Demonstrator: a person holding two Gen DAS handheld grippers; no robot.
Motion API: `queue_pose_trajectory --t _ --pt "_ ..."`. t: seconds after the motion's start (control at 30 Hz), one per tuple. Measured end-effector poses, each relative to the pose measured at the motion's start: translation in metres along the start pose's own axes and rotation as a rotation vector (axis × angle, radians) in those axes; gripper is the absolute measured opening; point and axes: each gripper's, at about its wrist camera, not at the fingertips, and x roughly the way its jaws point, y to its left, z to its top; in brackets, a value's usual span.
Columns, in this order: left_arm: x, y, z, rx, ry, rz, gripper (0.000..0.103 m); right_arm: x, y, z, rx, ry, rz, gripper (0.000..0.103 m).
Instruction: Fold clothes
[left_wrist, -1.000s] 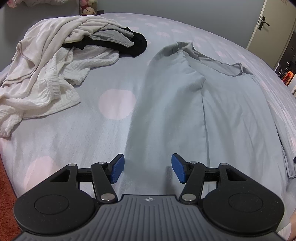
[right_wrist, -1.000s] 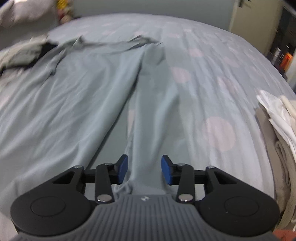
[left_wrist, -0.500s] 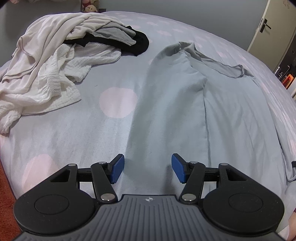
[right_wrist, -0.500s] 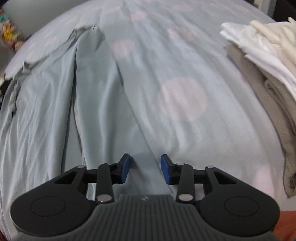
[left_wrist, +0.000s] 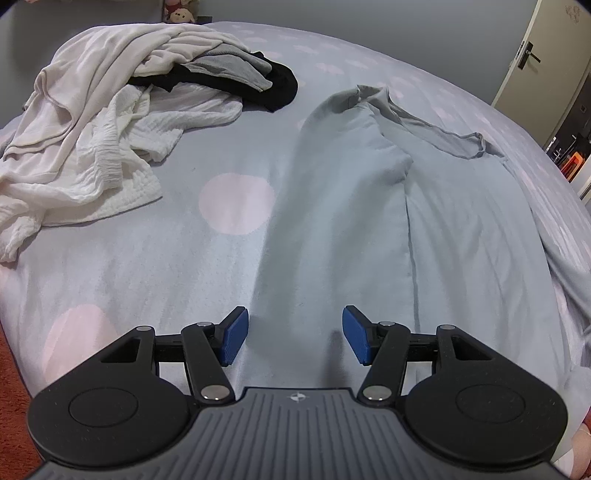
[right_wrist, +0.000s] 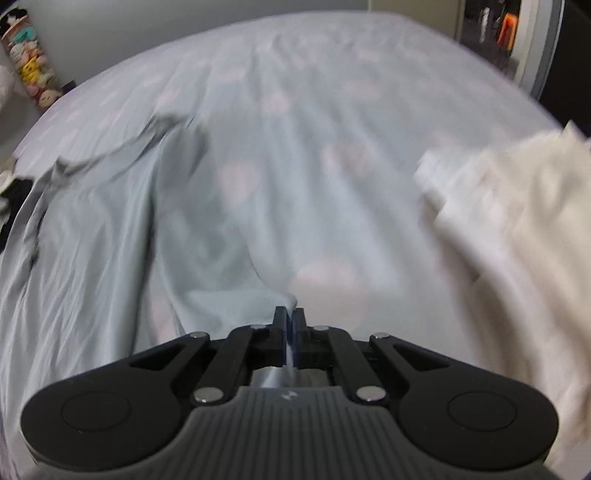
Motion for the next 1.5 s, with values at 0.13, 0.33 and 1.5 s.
queue_pose_trajectory --t 0.13,0.33,1.5 --pt "0.002 -0.001 0.000 0.003 0.006 0.011 0.055 -0.008 -0.034 0.042 0.004 -0.054 -0.092 0.003" --pt "0.004 -0.003 0.002 0.006 0.011 0.026 0.055 0.000 -0.079 0.093 0.084 -0.102 -0.153 0.003" --pt "-0.027 0.015 0.013 -0.120 -0.077 -0.016 0.002 0.017 0.010 -0.042 0.096 -0.324 0.134 0.059"
